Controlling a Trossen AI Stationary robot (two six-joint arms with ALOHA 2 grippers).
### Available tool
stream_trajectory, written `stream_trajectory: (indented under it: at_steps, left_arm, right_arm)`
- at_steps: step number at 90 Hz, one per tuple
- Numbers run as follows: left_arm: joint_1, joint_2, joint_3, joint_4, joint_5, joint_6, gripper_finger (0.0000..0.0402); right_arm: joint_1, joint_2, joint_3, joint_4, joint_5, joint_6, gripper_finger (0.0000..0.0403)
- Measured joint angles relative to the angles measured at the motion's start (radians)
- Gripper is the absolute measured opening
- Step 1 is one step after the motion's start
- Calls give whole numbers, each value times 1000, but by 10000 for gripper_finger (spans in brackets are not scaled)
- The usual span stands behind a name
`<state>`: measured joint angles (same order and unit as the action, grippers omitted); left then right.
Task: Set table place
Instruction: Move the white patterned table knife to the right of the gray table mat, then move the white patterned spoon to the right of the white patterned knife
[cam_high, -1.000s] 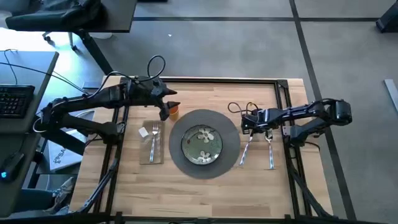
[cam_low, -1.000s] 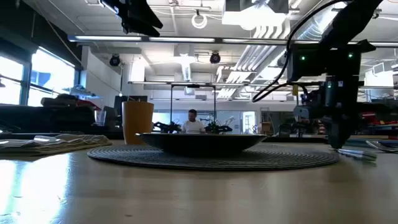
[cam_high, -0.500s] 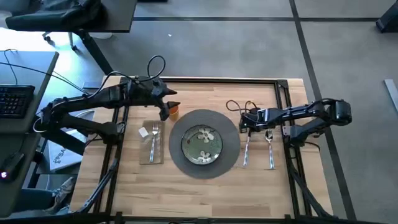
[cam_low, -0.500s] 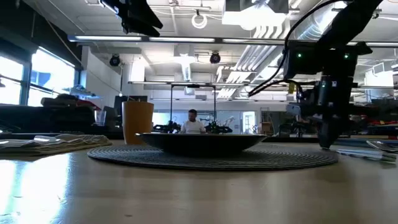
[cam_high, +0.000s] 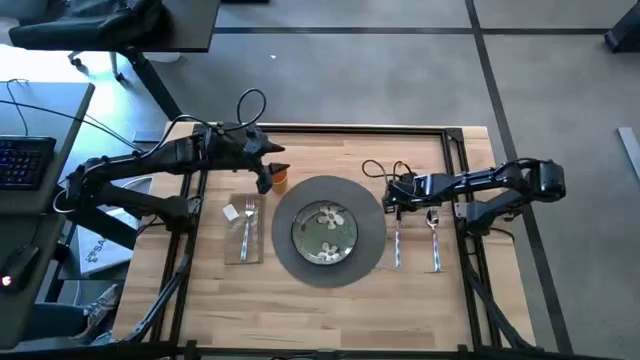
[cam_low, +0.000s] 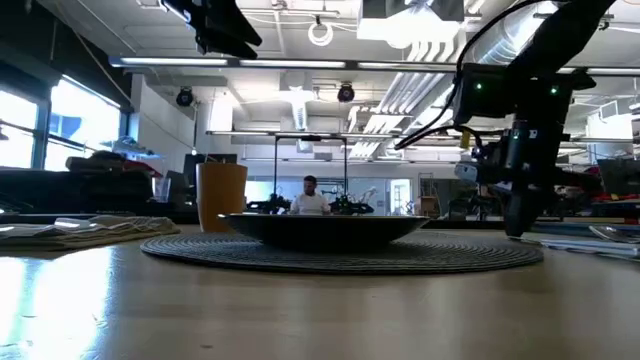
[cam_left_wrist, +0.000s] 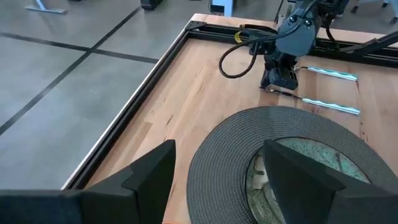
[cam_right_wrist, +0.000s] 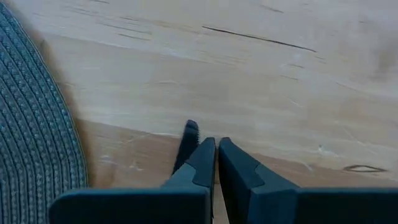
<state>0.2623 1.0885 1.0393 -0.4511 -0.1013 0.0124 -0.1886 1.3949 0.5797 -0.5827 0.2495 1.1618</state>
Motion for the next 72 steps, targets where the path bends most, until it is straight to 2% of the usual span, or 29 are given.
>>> stream_trajectory:
  at_steps: [31,47,61,72]
  left_arm:
    - [0,0,0,0,0,0,223]
    - [0,0,0,-1,0,0,223]
    - [0,0,0,-1,0,0,223]
    - [0,0,0,-1,0,0,223]
  right_arm:
    - [-22,-1,0,-22,12,3,0]
    - [-64,-60,48,-67,64,-66,0]
    - [-80,-163,179,-261,179,-132,0]
    - [-39,-247,262,-535,183,-78,0]
